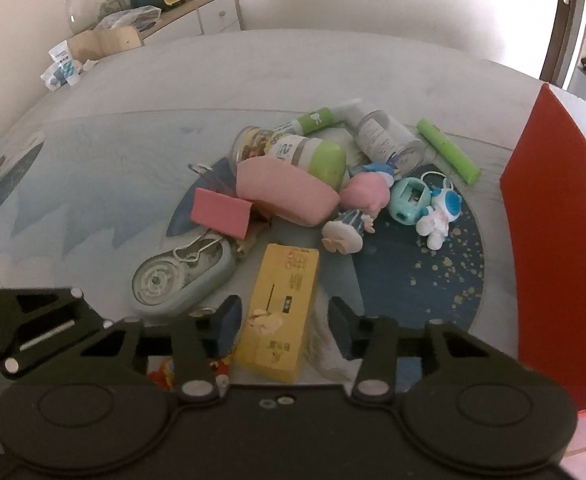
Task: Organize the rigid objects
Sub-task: 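Grasp the yellow box with the right tool while the left tool grasps the orange horse keychain, then carry both items into the red box and open both tools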
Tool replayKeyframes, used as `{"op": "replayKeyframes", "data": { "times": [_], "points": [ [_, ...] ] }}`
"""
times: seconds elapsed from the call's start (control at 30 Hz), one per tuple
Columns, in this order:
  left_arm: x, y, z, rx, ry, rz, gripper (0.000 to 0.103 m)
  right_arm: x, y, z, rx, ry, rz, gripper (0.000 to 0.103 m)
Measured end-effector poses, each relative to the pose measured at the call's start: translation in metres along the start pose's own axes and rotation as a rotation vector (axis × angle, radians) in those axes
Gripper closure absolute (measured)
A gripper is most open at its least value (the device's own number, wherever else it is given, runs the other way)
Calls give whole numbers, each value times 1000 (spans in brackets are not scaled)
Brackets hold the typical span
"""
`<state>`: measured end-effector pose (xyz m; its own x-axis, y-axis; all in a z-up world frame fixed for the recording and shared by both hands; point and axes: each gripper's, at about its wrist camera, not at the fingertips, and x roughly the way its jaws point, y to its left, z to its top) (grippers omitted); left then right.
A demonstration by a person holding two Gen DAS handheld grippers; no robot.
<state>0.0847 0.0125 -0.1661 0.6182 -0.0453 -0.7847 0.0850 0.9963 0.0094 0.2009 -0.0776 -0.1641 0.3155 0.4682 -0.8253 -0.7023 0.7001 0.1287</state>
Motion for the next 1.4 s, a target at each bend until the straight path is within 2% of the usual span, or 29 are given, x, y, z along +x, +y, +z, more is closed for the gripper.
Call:
{"op": "replayKeyframes", "data": {
  "times": [0.03, 0.1, 0.27, 0.53, 0.8, 0.93, 1.17, 1.4],
  "points": [
    [0, 0, 0, 4, -4, -1, 50, 0, 0, 0, 3, 2, -2, 61],
    [-1, -1, -1, 12, -6, 0, 54, 0, 0, 0, 11, 4, 2, 68],
    [-3, 0, -1, 12, -11, 2, 67, -2, 2, -1, 27, 0, -18, 73],
    [-5, 1, -2, 17, -7, -7, 67, -26, -1, -12, 82, -31, -54, 74],
    [-17, 1, 1, -15, -35, -33, 68, -72, -3, -31, 168, -80, -90, 74],
    [-24, 8, 9, -9, -62, -53, 68, -99, 0, -36, 180, -113, -113, 74],
    [-44, 31, 27, -57, -96, -107, 68, -143, -3, -34, 197, -176, -149, 74],
    [-62, 31, 59, -60, -114, -140, 68, -175, -29, -25, 230, -235, -181, 74]
  ]
}}
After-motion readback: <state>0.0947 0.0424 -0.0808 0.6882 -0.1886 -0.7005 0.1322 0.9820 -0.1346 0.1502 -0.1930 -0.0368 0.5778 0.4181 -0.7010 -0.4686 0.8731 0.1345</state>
